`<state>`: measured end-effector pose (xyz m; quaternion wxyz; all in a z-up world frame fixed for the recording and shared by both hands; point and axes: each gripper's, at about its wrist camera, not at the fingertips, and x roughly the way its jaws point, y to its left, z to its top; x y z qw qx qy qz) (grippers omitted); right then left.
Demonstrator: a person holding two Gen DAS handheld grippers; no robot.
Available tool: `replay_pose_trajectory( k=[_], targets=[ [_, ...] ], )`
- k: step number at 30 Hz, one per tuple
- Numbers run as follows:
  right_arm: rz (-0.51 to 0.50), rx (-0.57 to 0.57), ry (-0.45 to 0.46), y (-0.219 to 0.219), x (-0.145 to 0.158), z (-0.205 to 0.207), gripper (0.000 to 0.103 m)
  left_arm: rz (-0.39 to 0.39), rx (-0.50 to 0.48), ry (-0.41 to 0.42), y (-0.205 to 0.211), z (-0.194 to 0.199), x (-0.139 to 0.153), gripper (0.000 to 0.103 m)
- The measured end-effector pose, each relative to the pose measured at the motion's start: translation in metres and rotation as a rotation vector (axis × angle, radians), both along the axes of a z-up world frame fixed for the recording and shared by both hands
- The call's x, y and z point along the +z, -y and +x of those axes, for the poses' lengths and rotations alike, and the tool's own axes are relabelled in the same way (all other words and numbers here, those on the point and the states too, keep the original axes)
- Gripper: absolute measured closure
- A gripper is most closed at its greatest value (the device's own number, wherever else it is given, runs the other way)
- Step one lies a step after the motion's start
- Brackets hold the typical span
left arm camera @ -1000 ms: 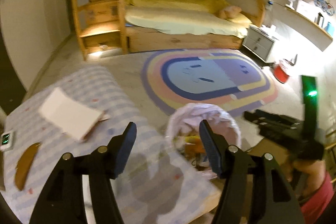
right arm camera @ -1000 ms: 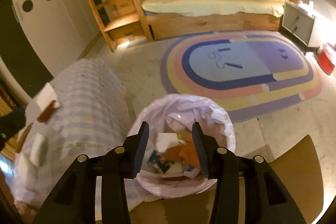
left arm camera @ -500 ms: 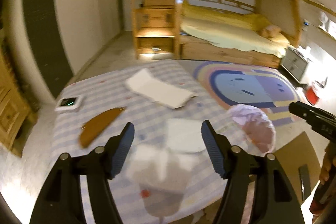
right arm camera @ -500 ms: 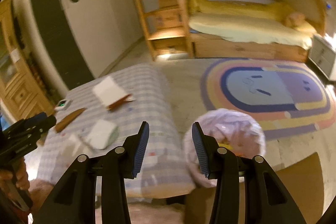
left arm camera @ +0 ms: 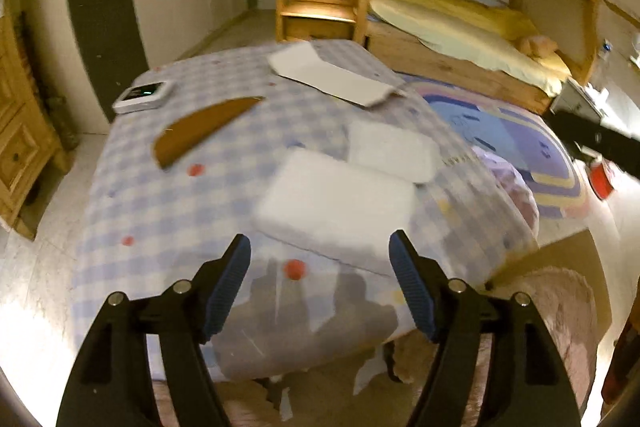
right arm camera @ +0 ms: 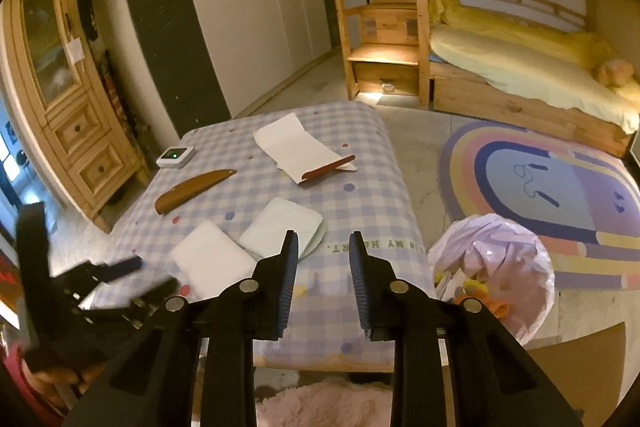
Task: Collect trash
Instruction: 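Move both tools back over the table toward the white foam blocks, then grasp a white foam block with the left tool while the right grasps a white sheet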
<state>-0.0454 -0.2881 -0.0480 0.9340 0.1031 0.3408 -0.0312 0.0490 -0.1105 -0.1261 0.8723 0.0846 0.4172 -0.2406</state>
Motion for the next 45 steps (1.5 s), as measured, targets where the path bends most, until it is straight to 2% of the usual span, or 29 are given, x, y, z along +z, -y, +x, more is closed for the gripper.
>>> replay_pose_trajectory(
  k=[7, 9, 14, 17, 19, 23, 25, 27, 29, 32, 34, 40, 44, 45],
  targets=[
    [0.003, 0.000, -0.019, -0.001, -0.001, 0.001, 0.076, 0.048, -0.058, -0.018, 0.018, -0.001, -0.026, 0.033],
    [0.006, 0.001, -0.021, 0.001, -0.001, 0.000, 0.076, 0.071, -0.047, -0.014, 0.017, 0.002, -0.031, 0.033],
    [0.002, 0.011, -0.022, 0.001, 0.000, 0.004, 0.075, 0.049, 0.109, -0.060, -0.013, 0.023, -0.032, 0.033],
    [0.008, 0.020, -0.027, 0.001, -0.003, 0.010, 0.075, 0.054, 0.218, -0.063, -0.034, 0.036, -0.032, 0.033],
    [0.006, 0.032, -0.035, -0.001, -0.006, 0.018, 0.075, 0.029, 0.274, -0.068, -0.046, 0.044, -0.029, 0.033],
    [0.029, 0.043, -0.076, -0.004, -0.016, 0.038, 0.074, 0.012, 0.323, 0.000, -0.058, 0.050, -0.014, 0.033],
    [0.042, 0.041, -0.109, -0.008, -0.025, 0.054, 0.072, -0.003, 0.309, 0.031, -0.061, 0.050, -0.005, 0.033],
    [0.054, 0.036, -0.141, -0.011, -0.031, 0.064, 0.064, -0.016, 0.284, 0.054, -0.063, 0.049, 0.005, 0.033],
    [0.066, 0.022, -0.184, -0.015, -0.041, 0.078, 0.062, -0.038, 0.257, 0.062, -0.065, 0.047, 0.010, 0.033],
    [0.081, -0.006, -0.247, -0.019, -0.056, 0.097, 0.062, -0.038, 0.225, 0.071, -0.062, 0.046, 0.013, 0.032],
    [0.077, -0.032, -0.266, -0.022, -0.062, 0.104, 0.062, -0.023, 0.214, 0.078, -0.059, 0.048, 0.011, 0.025],
    [0.033, -0.097, -0.320, -0.027, -0.084, 0.122, 0.062, -0.032, 0.200, 0.042, -0.059, 0.055, 0.001, 0.023],
    [0.040, -0.100, -0.312, -0.028, -0.086, 0.123, 0.061, -0.050, 0.192, 0.034, -0.059, 0.056, -0.002, 0.023],
    [0.047, -0.090, -0.310, -0.028, -0.086, 0.124, 0.069, -0.049, 0.190, 0.034, -0.059, 0.055, -0.003, 0.023]
  ],
)
